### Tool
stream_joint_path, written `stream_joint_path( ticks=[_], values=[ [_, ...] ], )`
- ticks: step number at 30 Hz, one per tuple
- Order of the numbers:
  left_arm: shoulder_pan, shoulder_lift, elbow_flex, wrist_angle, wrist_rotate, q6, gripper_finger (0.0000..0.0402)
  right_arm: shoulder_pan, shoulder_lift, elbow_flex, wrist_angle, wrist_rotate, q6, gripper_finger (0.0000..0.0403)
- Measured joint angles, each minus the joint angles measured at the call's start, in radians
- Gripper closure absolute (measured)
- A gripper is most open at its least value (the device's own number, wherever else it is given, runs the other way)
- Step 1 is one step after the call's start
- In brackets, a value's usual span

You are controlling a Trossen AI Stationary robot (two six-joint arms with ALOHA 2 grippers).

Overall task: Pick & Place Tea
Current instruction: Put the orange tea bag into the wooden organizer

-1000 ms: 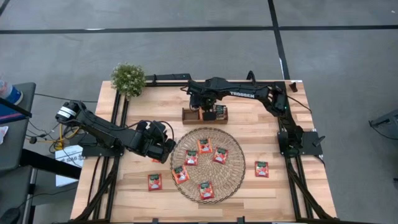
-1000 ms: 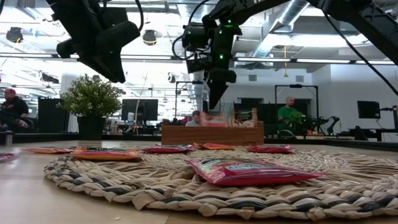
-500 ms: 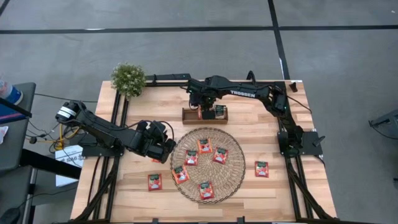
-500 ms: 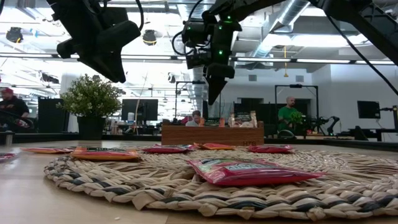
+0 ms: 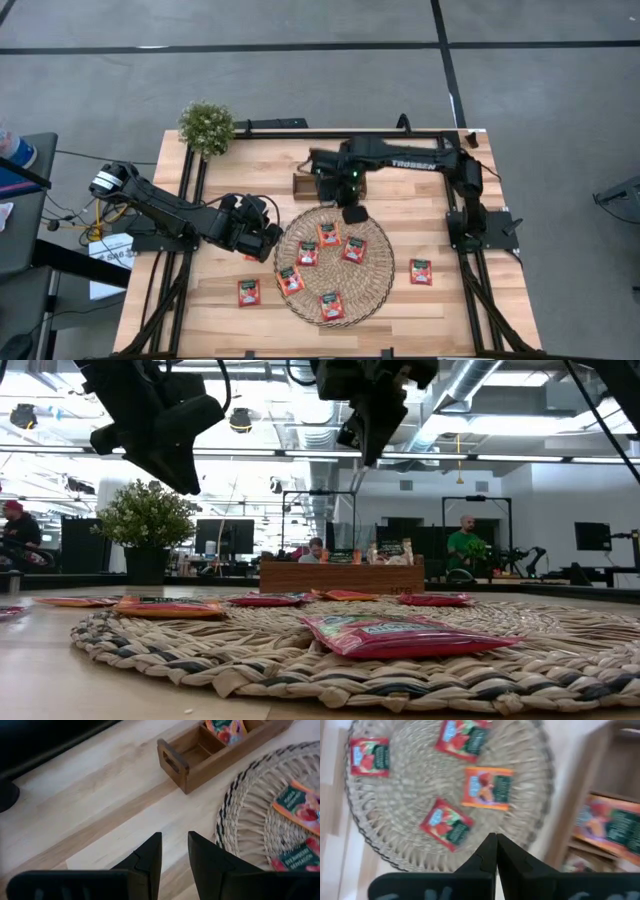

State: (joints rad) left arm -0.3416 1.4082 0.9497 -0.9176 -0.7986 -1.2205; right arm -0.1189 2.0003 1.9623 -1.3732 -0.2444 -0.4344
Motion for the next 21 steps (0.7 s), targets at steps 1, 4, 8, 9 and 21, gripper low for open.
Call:
stream_joint_path(
  ticks=[1, 4, 8, 9, 21],
  values=[
    [0.0, 0.0, 0.0, -0.006, 0.006, 0.0, 0.0314, 0.016, 0.0, -0.013, 0.0, 0.001, 0.001, 0.0403],
    [0.0, 0.0, 0.0, -0.039, 0.03, -0.004, 0.0314, 0.056, 0.005, -0.062, 0.059, 0.002, 0.023, 0.0403],
    [-0.01, 0.0, 0.0, -0.122, 0.045, -0.049, 0.0314, 0.074, 0.018, -0.112, 0.122, 0.006, 0.042, 0.0395],
    [-0.016, 0.0, 0.0, -0.146, 0.044, -0.067, 0.0314, 0.073, 0.015, -0.122, 0.159, 0.005, 0.043, 0.0391],
    [-0.124, -0.054, -0.216, -0.073, 0.121, -0.387, 0.0314, 0.045, 0.017, -0.155, 0.345, 0.001, 0.087, 0.0317]
  ],
)
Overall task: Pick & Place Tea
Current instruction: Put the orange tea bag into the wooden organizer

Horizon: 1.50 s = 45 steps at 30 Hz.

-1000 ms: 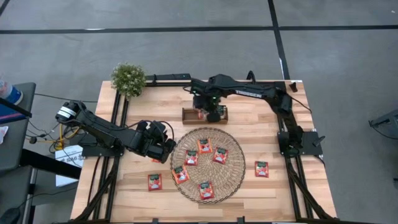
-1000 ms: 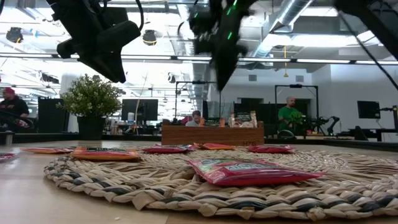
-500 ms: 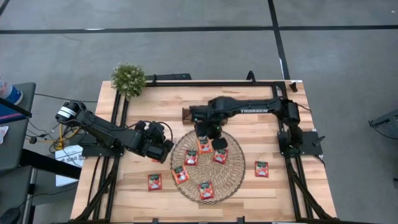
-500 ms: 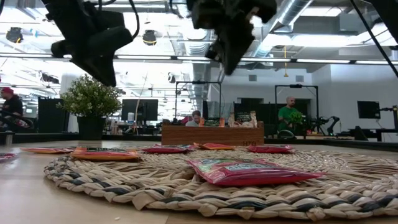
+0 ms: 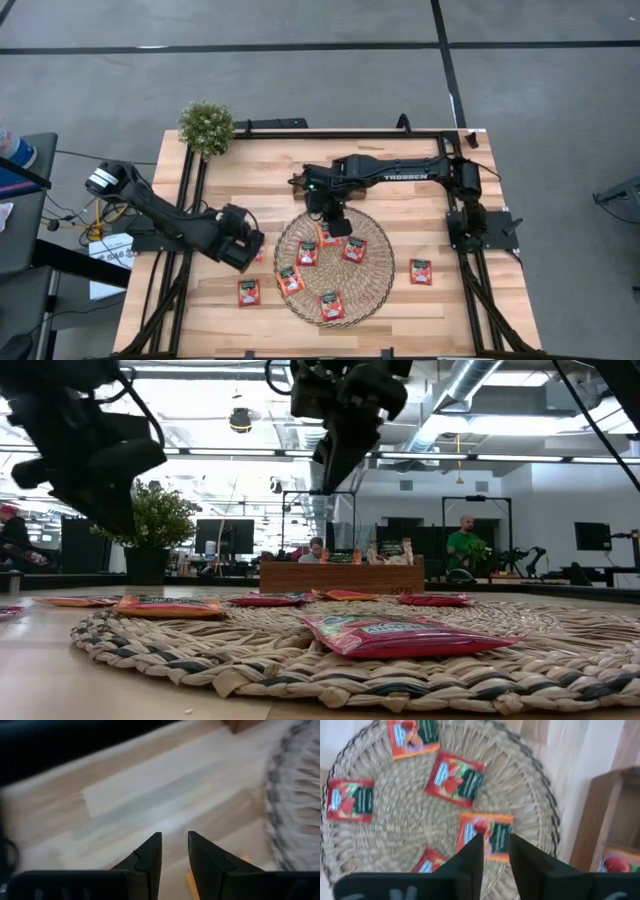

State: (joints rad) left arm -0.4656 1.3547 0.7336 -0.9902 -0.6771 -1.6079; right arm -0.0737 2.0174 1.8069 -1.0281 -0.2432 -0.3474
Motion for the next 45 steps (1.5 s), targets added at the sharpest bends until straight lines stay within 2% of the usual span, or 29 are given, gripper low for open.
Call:
stream_joint_path(
  ticks=[8, 12, 16, 25, 30, 45],
  values=[
    [-0.046, -0.12, -0.017, -0.03, -0.094, 0.029, 0.0314, 0.016, 0.0, 0.0, 0.089, 0.009, 0.055, 0.0272],
    [-0.046, -0.231, -0.018, -0.07, -0.138, 0.102, 0.0314, 0.014, 0.0, -0.005, 0.099, 0.042, 0.122, 0.0247],
    [-0.046, -0.361, -0.048, -0.069, -0.186, 0.162, 0.0314, 0.015, 0.0, -0.071, 0.135, 0.094, 0.175, 0.0224],
    [-0.046, -0.606, -0.16, -0.048, -0.173, 0.214, 0.0314, 0.006, 0.001, -0.155, 0.177, 0.14, 0.242, 0.0211],
    [-0.046, -0.644, -0.16, -0.044, -0.16, 0.276, 0.0314, 0.022, 0.001, -0.2, 0.238, 0.139, 0.231, 0.0217],
    [-0.045, -0.641, -0.16, -0.043, -0.146, 0.339, 0.0314, 0.012, 0.001, -0.284, 0.322, 0.145, 0.217, 0.0216]
  ],
)
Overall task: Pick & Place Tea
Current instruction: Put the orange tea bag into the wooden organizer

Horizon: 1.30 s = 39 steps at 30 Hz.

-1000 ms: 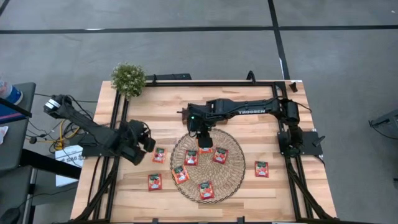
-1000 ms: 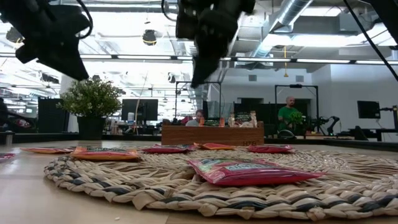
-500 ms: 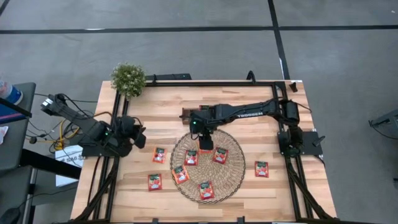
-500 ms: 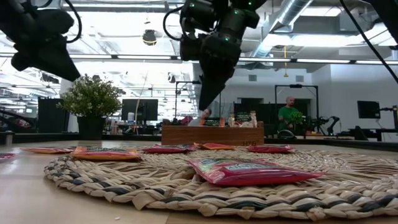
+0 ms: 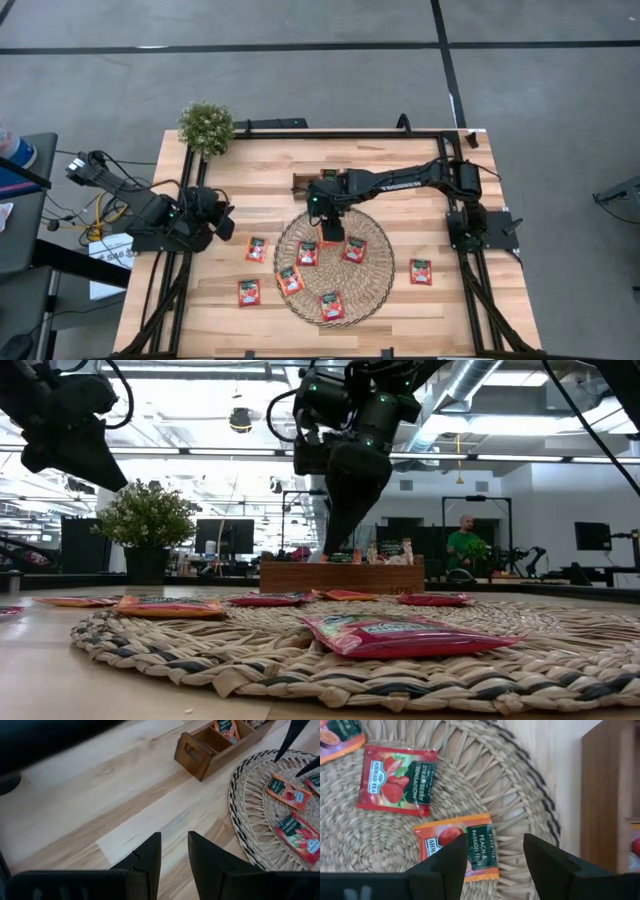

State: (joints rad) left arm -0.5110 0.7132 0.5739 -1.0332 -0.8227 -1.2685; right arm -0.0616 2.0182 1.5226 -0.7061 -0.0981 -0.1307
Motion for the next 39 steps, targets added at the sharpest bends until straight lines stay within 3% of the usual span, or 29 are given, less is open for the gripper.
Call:
stream_joint_path(
  ticks=[12, 22, 28, 33, 39],
  values=[
    [0.0, 0.0, 0.0, 0.0, 0.0, 0.004, 0.0314, -0.009, 0.0, -0.014, 0.004, -0.003, -0.004, 0.0219],
    [0.0, 0.0, 0.0, 0.0, 0.006, 0.005, 0.0314, -0.019, 0.112, -0.009, -0.012, -0.01, 0.001, 0.0209],
    [0.0, 0.0, 0.0, -0.001, 0.014, 0.019, 0.0314, -0.021, 0.112, -0.008, -0.027, -0.013, 0.008, 0.021],
    [0.0, 0.0, 0.0, 0.0, 0.015, 0.024, 0.0314, -0.022, 0.112, -0.008, -0.043, -0.011, 0.011, 0.0238],
    [0.0, 0.0, 0.0, 0.0, 0.015, 0.024, 0.0314, -0.022, 0.112, -0.008, -0.046, -0.012, 0.01, 0.0299]
  ],
)
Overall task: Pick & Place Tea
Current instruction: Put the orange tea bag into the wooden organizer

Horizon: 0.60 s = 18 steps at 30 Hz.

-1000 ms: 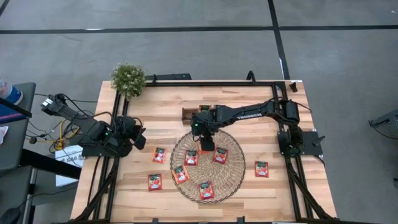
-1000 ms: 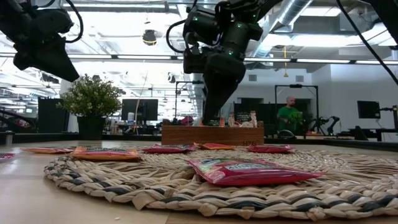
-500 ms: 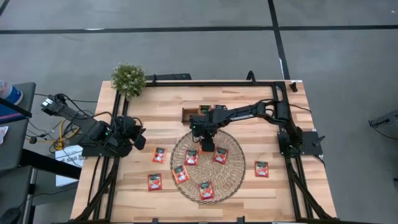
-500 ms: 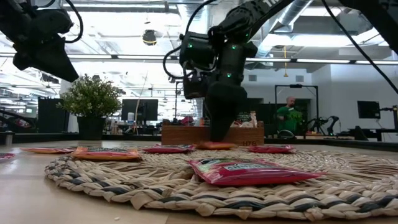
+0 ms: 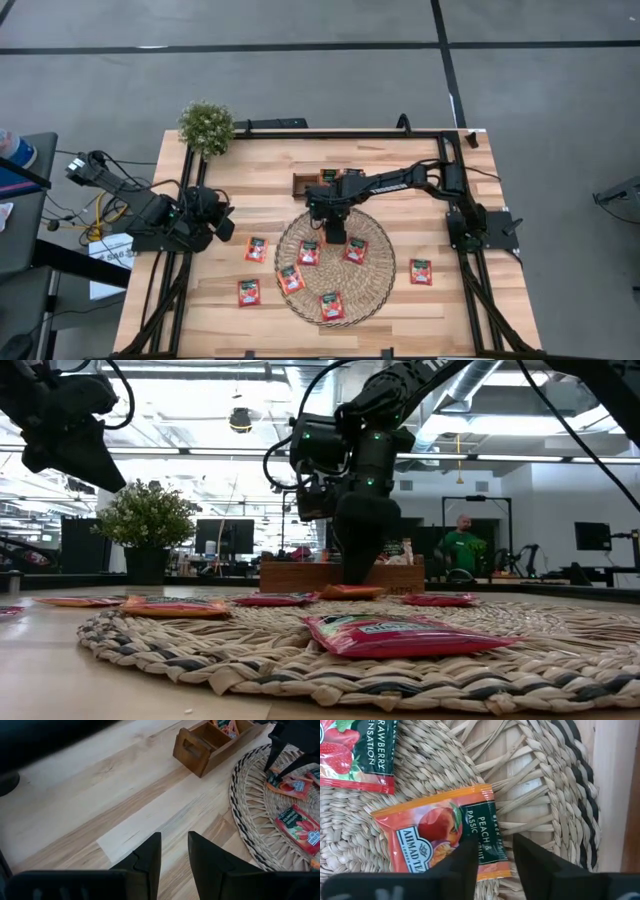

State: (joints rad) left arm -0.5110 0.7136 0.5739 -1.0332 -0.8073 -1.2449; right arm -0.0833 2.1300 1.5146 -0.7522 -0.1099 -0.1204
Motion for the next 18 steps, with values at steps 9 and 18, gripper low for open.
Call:
stream_joint_path(
  ticks=[9, 18],
  values=[
    [0.0, 0.0, 0.0, 0.0, 0.0, 0.0, 0.0314, -0.004, 0.0, 0.0, 0.0, 0.0, 0.0, 0.0371],
    [0.0, 0.0, 0.0, 0.0, 0.0, 0.0, 0.0314, -0.004, 0.0, 0.0, 0.001, 0.007, 0.015, 0.0399]
  ],
)
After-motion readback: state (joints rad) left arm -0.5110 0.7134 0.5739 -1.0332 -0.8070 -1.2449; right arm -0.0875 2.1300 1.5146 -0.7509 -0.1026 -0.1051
